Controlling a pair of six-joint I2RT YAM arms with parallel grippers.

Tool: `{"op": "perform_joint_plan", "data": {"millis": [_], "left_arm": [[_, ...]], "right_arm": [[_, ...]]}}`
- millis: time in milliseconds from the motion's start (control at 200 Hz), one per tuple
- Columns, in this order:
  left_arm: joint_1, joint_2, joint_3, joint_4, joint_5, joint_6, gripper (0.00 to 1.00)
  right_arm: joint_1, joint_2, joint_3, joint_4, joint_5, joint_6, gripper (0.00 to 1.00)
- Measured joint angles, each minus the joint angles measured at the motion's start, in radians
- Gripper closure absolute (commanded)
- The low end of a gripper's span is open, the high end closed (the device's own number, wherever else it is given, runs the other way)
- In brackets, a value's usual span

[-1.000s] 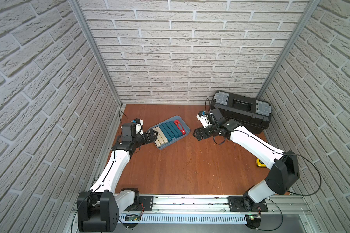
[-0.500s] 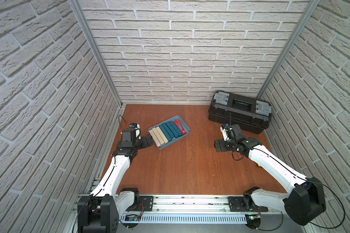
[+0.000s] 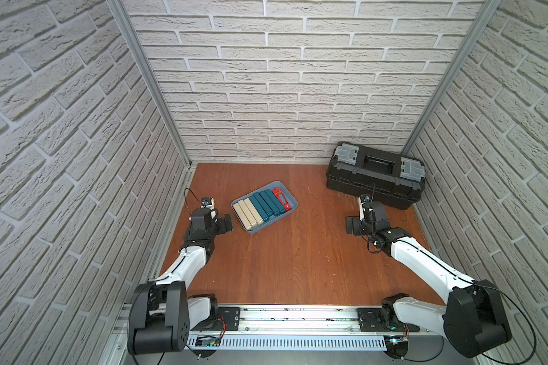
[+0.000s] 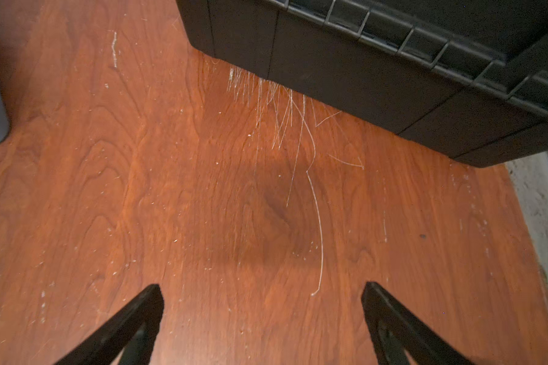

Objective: Put the pruning pliers into the storage box
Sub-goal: Reset both arms

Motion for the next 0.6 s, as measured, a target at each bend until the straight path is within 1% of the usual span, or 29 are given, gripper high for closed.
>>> {"op": "perform_joint_plan", "data": {"millis": [125, 215, 295, 385, 440, 500, 565, 600], "left_arm": [[0.016, 0.137, -0.011, 0.119, 0.004, 0.023, 0.02], [0.035, 0.200, 0.007, 0.165, 0.018, 0.037, 0.02], [0.048, 0.230, 0.036, 0.183, 0.039, 0.046, 0.02], [0.053, 0.222, 0.031, 0.235, 0.061, 0.061, 0.02], [0.053, 0.207, 0.003, 0.295, 0.069, 0.070, 0.02], [0.057, 0.195, -0.066, 0.423, 0.072, 0.082, 0.02], [0.067, 0.238, -0.130, 0.557, 0.089, 0.084, 0.02], [0.072, 0.277, -0.141, 0.589, 0.102, 0.089, 0.02]], "right_arm": [[-0.022, 0.054, -0.047, 0.143, 0.049, -0.019, 0.01], [-0.040, 0.068, -0.156, 0.320, 0.069, -0.027, 0.00], [-0.049, 0.083, -0.238, 0.441, 0.076, -0.039, 0.00], [-0.052, 0.104, -0.275, 0.542, 0.057, -0.068, 0.01], [-0.052, 0.108, -0.282, 0.611, 0.043, -0.093, 0.01], [-0.053, 0.111, -0.293, 0.708, 0.040, -0.122, 0.01], [-0.056, 0.138, -0.323, 0.856, 0.038, -0.149, 0.01], [-0.063, 0.170, -0.340, 0.928, 0.031, -0.158, 0.01]]}}
